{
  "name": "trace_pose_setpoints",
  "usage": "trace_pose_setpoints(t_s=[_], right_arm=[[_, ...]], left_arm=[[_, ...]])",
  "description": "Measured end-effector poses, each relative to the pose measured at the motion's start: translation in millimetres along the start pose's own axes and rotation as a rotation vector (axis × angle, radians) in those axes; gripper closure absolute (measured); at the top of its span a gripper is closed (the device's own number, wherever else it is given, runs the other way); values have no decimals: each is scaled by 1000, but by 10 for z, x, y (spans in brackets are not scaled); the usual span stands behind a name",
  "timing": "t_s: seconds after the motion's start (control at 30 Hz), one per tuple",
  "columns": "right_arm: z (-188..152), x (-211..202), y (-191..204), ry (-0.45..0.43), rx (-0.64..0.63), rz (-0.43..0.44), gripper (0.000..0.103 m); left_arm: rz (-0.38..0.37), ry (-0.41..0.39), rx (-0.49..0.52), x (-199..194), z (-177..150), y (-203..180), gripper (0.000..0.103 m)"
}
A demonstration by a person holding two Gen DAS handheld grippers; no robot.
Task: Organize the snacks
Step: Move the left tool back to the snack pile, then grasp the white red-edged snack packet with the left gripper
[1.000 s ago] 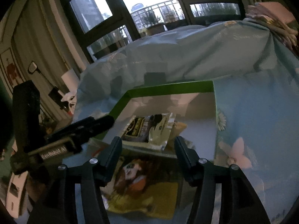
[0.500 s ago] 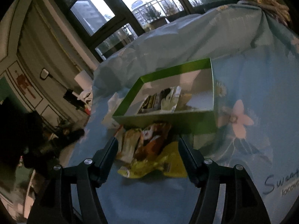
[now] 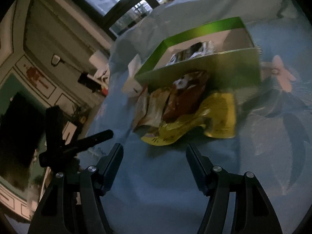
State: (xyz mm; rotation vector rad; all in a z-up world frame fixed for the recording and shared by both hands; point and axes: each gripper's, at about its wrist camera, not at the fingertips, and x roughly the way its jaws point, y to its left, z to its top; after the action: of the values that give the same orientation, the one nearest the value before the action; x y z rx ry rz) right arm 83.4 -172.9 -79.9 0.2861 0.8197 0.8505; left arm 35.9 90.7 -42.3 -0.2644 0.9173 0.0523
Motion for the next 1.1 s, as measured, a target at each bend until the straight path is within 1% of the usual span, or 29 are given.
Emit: trace_pose_setpoints(t_s=[0.03, 0.13, 0.33, 0.4, 0.5, 0.53, 0.57, 0.63, 0.73, 0.83, 0.87, 0.93, 1.0, 1.1], right_arm=[[4, 37, 26, 3, -3, 10, 36], [39, 126, 99, 17, -10, 34, 36], [227, 290, 293, 18, -45, 57, 36], [311, 366, 386, 25, -70, 60, 36], [438, 488, 530, 35, -127, 49, 36], [474, 530, 554, 43, -139, 49, 36], [527, 600, 584, 55, -148, 48, 36], [586, 716, 600, 76, -157, 36, 36], [650, 863, 608, 103, -169, 17, 36], [713, 999, 588, 134, -166, 15, 41], [729, 1055, 580, 146, -164, 9, 42], [745, 1138, 581, 169, -176, 4, 47], [759, 1236, 578, 199, -184, 0, 49], [795, 1351, 565, 228, -190, -23, 55]], left_arm=[[7, 0, 12, 14, -7, -10, 1], [-7, 2, 28, 47, -18, 28, 1], [-37, 2, 46, 110, 4, -2, 1], [-41, -2, 68, 132, 2, -41, 1], [-68, -9, 98, 187, 3, -114, 1], [-78, -6, 104, 208, 5, -124, 3], [-92, -3, 107, 225, 6, -134, 7], [-120, 0, 119, 272, 11, -161, 12], [-134, 3, 142, 338, 20, -202, 14], [-166, 20, 126, 423, 38, -182, 25], [-174, 24, 116, 449, 43, -166, 25], [-192, 23, 94, 473, 62, -118, 25], [-219, 14, 69, 478, 84, -69, 26], [-235, 9, 49, 487, 83, -42, 30]])
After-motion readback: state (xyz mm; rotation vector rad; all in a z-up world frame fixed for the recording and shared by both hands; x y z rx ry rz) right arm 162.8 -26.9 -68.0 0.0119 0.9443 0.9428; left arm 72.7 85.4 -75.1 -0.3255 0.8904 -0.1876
